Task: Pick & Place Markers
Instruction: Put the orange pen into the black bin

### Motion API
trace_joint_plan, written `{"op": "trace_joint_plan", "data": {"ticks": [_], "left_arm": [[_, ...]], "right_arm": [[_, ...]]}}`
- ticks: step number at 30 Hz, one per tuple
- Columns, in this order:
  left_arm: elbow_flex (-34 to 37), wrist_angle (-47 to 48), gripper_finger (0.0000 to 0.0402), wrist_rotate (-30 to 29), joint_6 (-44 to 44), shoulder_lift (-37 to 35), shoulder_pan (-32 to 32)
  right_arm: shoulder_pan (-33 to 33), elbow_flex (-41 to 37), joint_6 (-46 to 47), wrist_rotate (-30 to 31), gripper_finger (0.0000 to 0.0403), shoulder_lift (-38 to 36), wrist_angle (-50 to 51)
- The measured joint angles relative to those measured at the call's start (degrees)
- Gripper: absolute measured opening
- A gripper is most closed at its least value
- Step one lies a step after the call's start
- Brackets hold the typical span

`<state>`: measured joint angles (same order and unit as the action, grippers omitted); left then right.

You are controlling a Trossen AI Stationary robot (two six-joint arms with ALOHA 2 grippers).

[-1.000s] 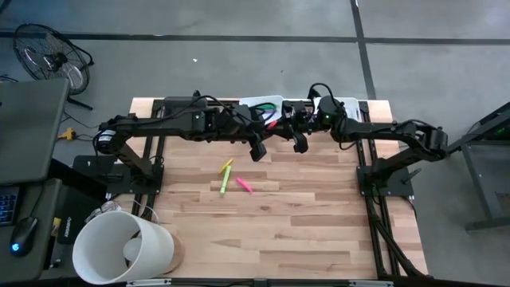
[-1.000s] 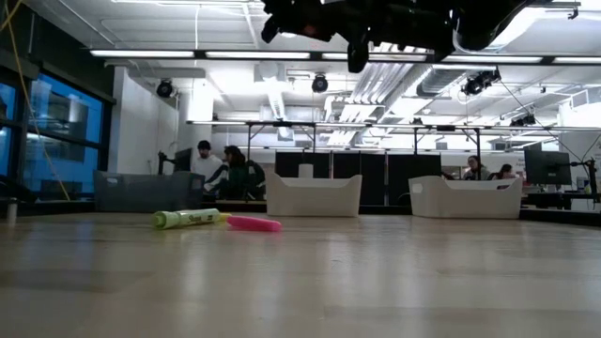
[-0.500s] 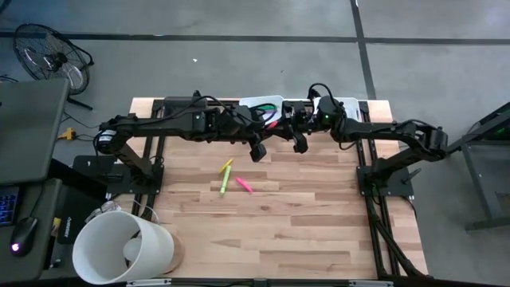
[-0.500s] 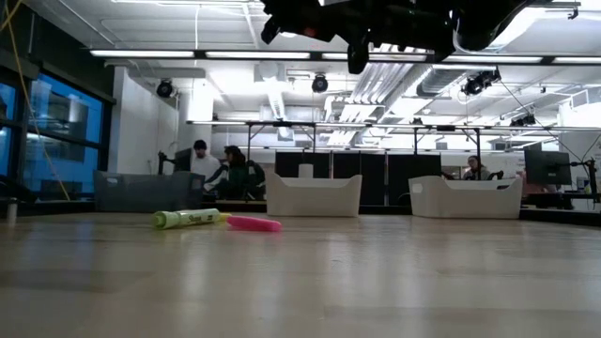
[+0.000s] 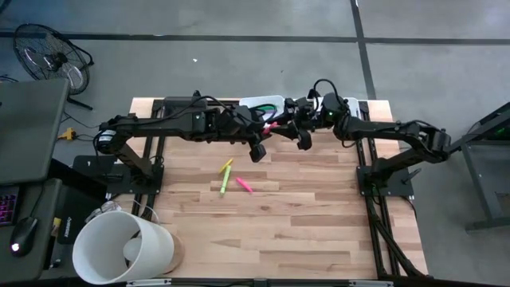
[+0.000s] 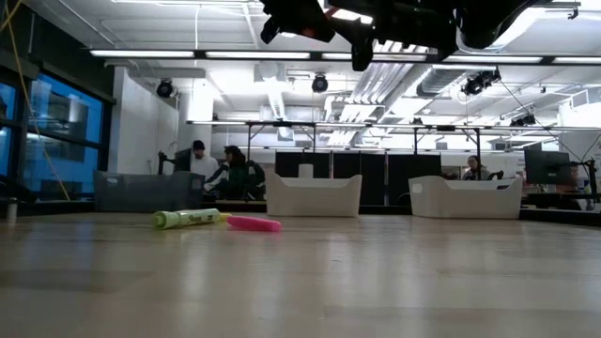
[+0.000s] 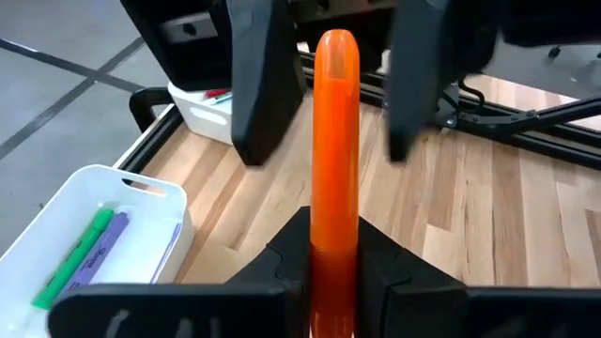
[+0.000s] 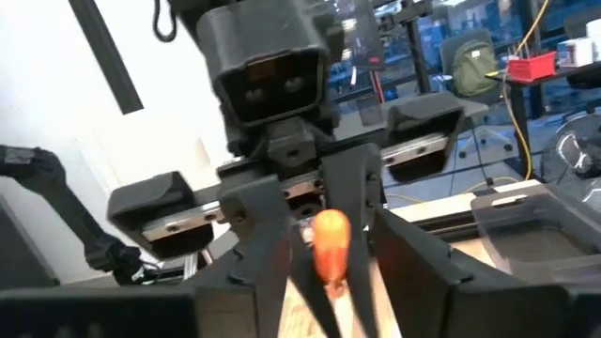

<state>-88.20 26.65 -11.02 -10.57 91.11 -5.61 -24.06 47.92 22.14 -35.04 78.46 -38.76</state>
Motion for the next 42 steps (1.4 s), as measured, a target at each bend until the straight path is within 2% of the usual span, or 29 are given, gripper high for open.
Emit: {"op": "trace_joint_plan", "data": {"ticks": [3, 6, 12, 18, 26, 33, 42], "left_arm": [[0.0, 0.24, 0.0033, -0.14, 0.03, 0.0, 0.0], [-0.02, 1.46, 0.0035, -2.83, 0.26, 0.0, -0.03], [-0.02, 6.08, 0.0035, -11.28, -2.45, -0.04, -1.93], [-0.02, 11.15, 0.0038, -15.13, -6.33, -0.09, -6.42], [-0.02, 19.42, 0.0036, -15.5, -12.21, -0.09, -15.25], [0.0, 23.59, 0.0037, -15.09, -16.83, -0.09, -22.53], [5.46, 24.68, 0.0037, -13.96, -25.68, -0.67, -26.11]], "right_arm": [[-0.81, 0.0, 0.02, -0.19, 0.016, -0.47, 0.22], [-3.08, 0.0, -0.07, 0.06, 0.0173, -2.44, 2.43], [-9.12, 0.0, -3.55, 1.98, 0.0177, -9.37, 15.64], [-13.17, 0.0, -7.13, 2.11, 0.0177, -16.38, 27.86], [-14.94, 0.0, -11.16, 2.79, 0.0177, -23.5, 40.53], [-14.98, 0.02, -15.59, 7.51, 0.0177, -28.08, 49.4], [-14.98, 0.02, -17.18, 12.85, 0.0177, -31.43, 56.55]]}}
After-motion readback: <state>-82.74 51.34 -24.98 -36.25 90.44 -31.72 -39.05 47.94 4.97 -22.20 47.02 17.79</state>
